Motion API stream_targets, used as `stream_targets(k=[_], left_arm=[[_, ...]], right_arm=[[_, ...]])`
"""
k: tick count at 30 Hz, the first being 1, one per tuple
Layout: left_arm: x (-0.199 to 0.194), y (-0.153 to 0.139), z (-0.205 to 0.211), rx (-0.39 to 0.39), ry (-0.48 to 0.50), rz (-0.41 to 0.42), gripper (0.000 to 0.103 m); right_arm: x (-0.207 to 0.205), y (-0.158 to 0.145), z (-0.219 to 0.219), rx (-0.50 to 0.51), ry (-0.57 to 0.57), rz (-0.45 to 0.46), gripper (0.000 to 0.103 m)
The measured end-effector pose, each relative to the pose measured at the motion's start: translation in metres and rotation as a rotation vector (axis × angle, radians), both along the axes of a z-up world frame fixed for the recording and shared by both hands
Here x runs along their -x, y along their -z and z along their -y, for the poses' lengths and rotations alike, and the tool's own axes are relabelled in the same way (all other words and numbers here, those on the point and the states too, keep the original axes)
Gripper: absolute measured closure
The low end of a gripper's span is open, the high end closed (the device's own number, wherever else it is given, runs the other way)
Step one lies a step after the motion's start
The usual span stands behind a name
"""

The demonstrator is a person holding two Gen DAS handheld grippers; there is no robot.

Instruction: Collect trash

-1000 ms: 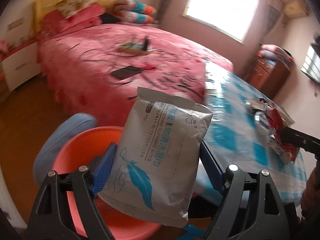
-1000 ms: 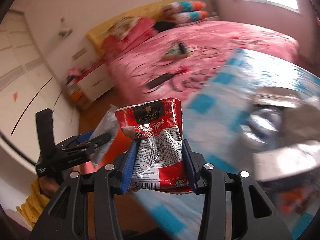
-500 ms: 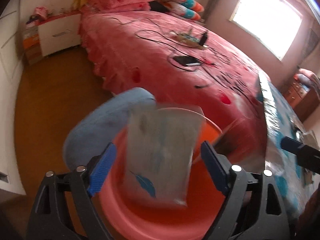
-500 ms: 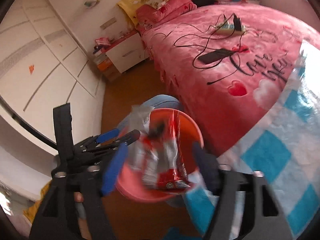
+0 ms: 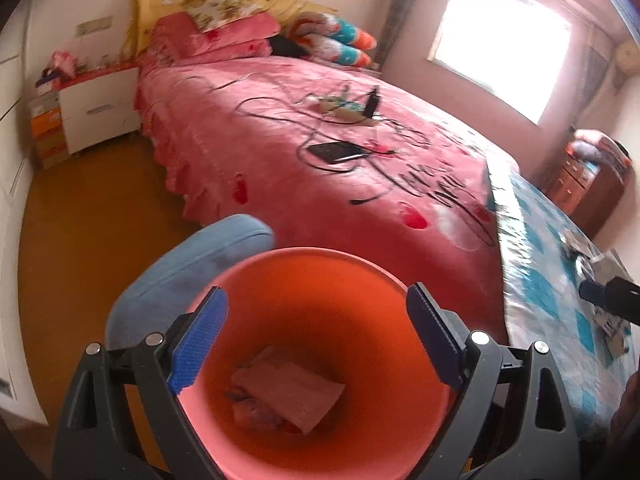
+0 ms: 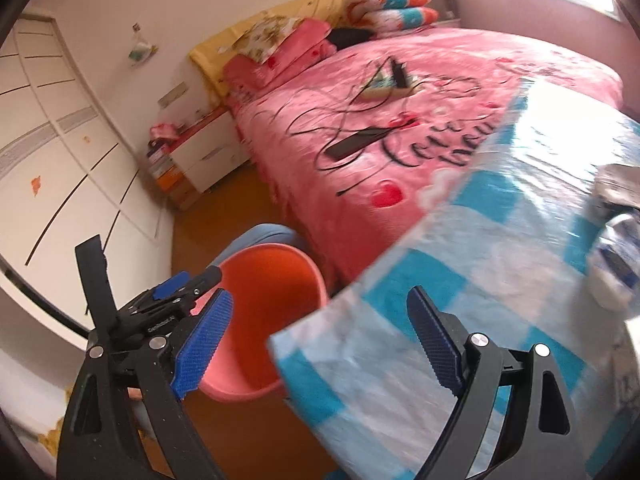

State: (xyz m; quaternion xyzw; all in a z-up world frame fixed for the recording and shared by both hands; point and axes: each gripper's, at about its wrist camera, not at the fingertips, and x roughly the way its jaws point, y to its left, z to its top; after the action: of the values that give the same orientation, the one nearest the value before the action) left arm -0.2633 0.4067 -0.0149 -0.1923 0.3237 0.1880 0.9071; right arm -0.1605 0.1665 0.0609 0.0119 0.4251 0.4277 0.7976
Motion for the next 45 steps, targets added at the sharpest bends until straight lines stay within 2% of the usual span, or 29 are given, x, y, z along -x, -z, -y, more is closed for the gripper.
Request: stream_targets(k=[4,9,16,26,38,45], left_arm=[[-0.008,-0.008,0.021,0.002,0.067,0.03,0.012],[-0.024,-0.017,0.054,-0.044,0.13,-0.025,0.012],[-0.031,-0.026,0.089,-0.029,0.185,-0.026,0.012],[-0.047,-0.026,0.134,0.028,0.266,-0.096,0.012],[-0.06,-0.034,0.182,-0.017,0.356,-0.121,0.012],[-0.067,-0.039,0.207,-0.034,0.4,-0.126,0.012]], right_arm=[[0.001,-0.001,0.03,-0.029,0.056,0.032,0.011],[0.006,-0.009,0.062,-0.084,0.091,0.1,0.007],[0.009,-0.014,0.094,-0.152,0.099,0.09,0.005],[0.014,-0.016,0.129,-0.138,0.13,0.128,0.005],[0.008,-0.015,0.168,-0.141,0.178,0.128,0.005],[0.01,-0.023,0.193,-0.139,0.231,0.171,0.005]])
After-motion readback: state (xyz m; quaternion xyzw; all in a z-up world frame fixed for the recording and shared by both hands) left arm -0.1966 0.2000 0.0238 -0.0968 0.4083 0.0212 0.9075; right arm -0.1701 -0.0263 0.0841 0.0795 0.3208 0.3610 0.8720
